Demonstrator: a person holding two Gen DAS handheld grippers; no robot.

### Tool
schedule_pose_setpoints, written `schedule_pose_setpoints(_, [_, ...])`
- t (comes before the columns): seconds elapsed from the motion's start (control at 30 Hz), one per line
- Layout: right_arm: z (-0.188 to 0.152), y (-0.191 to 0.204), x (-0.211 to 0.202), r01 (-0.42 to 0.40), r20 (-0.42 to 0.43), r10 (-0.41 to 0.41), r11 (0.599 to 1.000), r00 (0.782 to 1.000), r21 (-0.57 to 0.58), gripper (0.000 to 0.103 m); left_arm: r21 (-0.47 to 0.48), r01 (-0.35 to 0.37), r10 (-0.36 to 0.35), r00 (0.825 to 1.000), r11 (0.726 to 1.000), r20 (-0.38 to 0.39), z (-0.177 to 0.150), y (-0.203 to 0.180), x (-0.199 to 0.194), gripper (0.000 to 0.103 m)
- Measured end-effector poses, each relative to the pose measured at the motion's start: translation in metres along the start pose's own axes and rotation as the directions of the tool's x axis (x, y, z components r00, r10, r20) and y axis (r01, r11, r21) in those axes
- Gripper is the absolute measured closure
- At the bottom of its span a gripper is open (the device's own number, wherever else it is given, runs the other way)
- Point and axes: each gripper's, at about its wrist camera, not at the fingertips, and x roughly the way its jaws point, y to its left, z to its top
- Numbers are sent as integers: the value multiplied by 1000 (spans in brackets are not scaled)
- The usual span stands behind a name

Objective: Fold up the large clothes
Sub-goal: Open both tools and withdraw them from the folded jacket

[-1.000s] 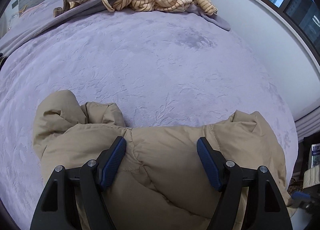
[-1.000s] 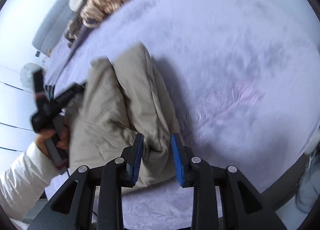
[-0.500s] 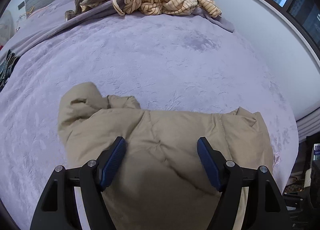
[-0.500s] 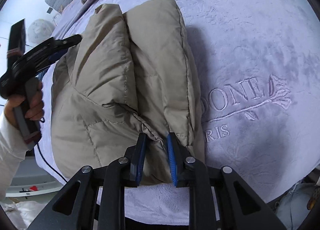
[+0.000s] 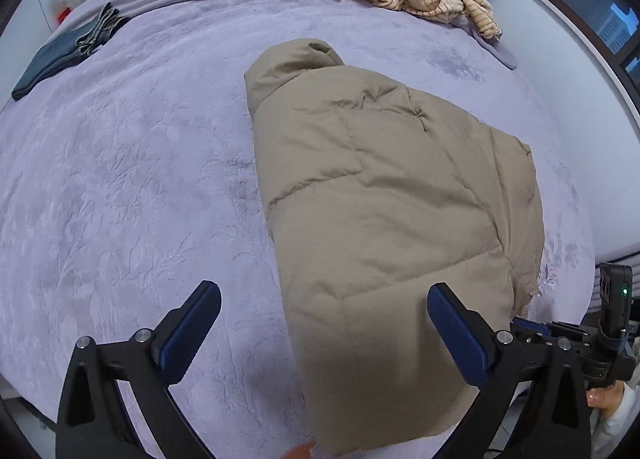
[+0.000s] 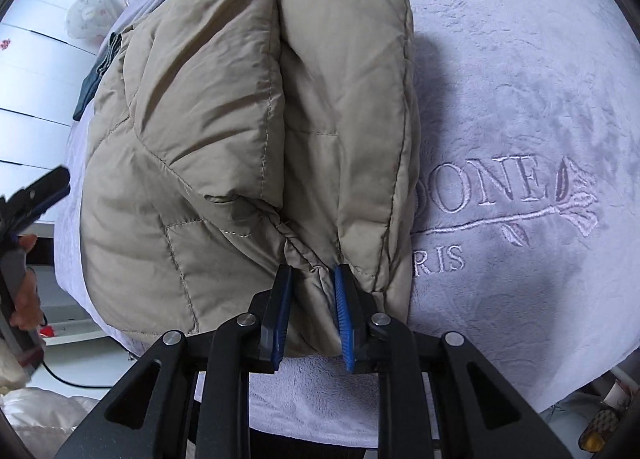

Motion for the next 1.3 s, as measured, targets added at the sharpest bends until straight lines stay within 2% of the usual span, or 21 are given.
schedule_pose_setpoints(0.17, [15,-1,-1,-24,15,23,997,1000,78,77,-8,18,-18,1000,1000,-26,-11,6,-1,0])
schedule_pose_setpoints(0.23, [16,0,-9,-39,37,35,993,999,109,69,-13,21,-22,999,1000,-39,-15,9,1,0])
schedule_pose_setpoints(0.3, [11,4,-12,-74,64,66,988,996,133,50,-15,19,-19,999,1000,-45,-18,11,1,0])
schedule_pose_setpoints(0.43, [11,16,-20,-79,102,65,986,993,148,38,-14,32,-32,999,999,-39,-25,15,-7,0])
schedule_pose_setpoints(0.5, [10,24,-24,-86,127,68,986,990,143,28,-9,32,-32,999,999,-33,-29,18,-10,0])
schedule_pose_setpoints(0.57, [8,35,-27,-78,146,58,988,988,135,24,-4,34,-34,999,999,-28,-32,22,-13,0])
schedule_pose_setpoints(0.73, [-4,53,-34,-63,183,37,989,982,135,22,-9,43,-43,999,999,-15,-40,33,-16,0])
schedule_pose_setpoints(0.93, [1,56,-52,-60,207,30,988,978,142,21,-35,37,-38,999,999,-15,-38,42,-17,0])
schedule_pose_setpoints(1.13, [31,38,-56,-59,174,37,991,984,120,19,-79,19,-22,999,997,-33,-20,39,-2,0])
schedule_pose_setpoints(1.3, [66,24,-52,-65,132,52,994,990,92,18,-132,36,-42,998,991,-43,1,39,8,0])
